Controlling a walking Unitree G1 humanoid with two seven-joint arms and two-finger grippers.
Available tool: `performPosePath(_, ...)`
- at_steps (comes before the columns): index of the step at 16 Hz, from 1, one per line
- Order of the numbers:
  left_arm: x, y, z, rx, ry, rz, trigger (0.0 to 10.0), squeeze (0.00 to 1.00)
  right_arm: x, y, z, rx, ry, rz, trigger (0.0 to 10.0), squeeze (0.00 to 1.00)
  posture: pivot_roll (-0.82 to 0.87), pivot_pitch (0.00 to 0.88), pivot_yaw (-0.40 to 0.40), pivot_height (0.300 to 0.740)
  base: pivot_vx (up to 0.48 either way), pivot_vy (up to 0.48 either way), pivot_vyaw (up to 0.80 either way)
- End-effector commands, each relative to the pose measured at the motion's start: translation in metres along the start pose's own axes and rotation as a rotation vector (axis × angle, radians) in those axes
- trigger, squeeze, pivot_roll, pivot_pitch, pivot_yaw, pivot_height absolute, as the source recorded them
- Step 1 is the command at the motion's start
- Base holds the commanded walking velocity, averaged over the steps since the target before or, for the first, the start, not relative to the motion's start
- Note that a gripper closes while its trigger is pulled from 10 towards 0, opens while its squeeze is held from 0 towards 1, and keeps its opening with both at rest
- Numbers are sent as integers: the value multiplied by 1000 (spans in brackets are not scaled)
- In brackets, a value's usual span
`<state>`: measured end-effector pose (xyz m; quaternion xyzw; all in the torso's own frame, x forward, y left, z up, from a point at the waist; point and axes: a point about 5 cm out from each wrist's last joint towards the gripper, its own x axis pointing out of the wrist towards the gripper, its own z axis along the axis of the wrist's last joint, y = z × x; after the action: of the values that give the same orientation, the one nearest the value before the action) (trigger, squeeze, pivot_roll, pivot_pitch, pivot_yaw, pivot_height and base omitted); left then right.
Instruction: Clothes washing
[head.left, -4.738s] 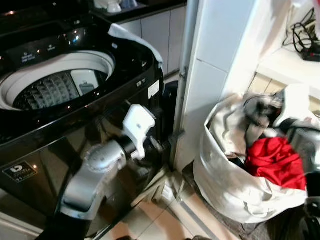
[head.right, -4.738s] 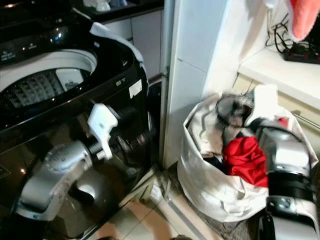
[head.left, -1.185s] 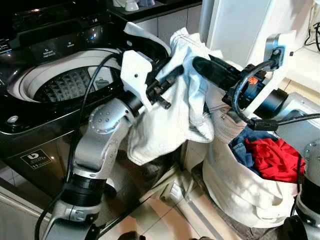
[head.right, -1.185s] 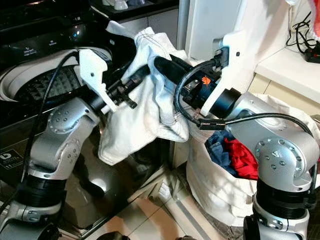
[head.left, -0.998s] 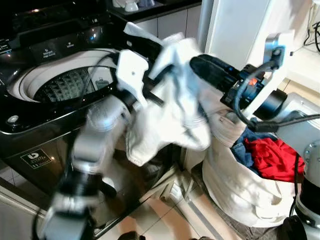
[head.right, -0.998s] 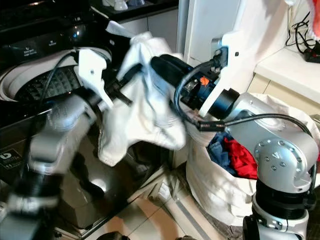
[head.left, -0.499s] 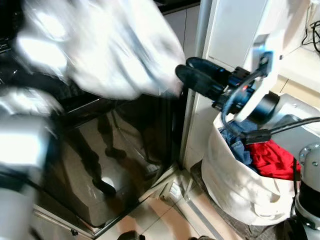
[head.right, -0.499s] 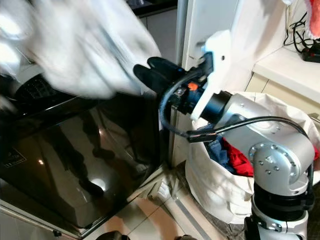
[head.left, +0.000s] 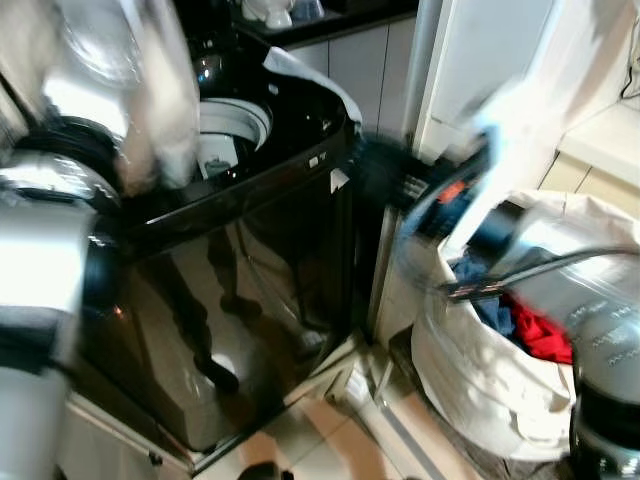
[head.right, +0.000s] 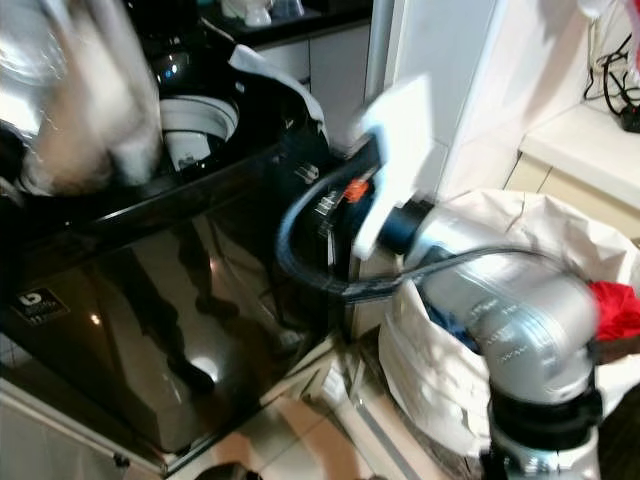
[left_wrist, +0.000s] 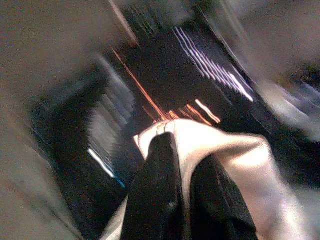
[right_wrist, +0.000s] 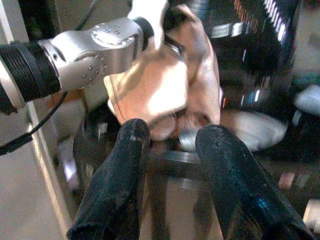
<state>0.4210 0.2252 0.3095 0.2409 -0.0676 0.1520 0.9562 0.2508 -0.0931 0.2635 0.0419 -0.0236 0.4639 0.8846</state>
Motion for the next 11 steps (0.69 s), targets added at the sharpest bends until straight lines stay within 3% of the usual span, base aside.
performPosePath(1, -5, -17, -24, -58, 120, -105, 10000, 0, 4, 5, -12, 8, 83, -3, 10000, 0, -85, 0, 83, 740, 0, 0, 0)
performPosePath(4, -11, -31, -40, -77, 198, -177, 10000, 0, 8, 20, -34, 19, 185, 21, 10000, 0, -101, 0, 91, 740, 0, 0, 0)
performPosePath(5, -11, -32, -38, -116, 208, -188, 10000, 1000, 8, 22, -35, 21, 187, 22, 10000, 0, -102, 0, 92, 740, 0, 0, 0)
performPosePath(8, -9, -34, -30, -212, 215, -236, 10000, 1000, 9, 23, -37, 23, 197, 2, 10000, 0, -101, 0, 93, 740, 0, 0, 0)
performPosePath(11, -5, -27, -17, -250, 175, -212, 10000, 1000, 11, 15, -36, 16, 194, -57, 10000, 0, -99, 0, 93, 740, 0, 0, 0)
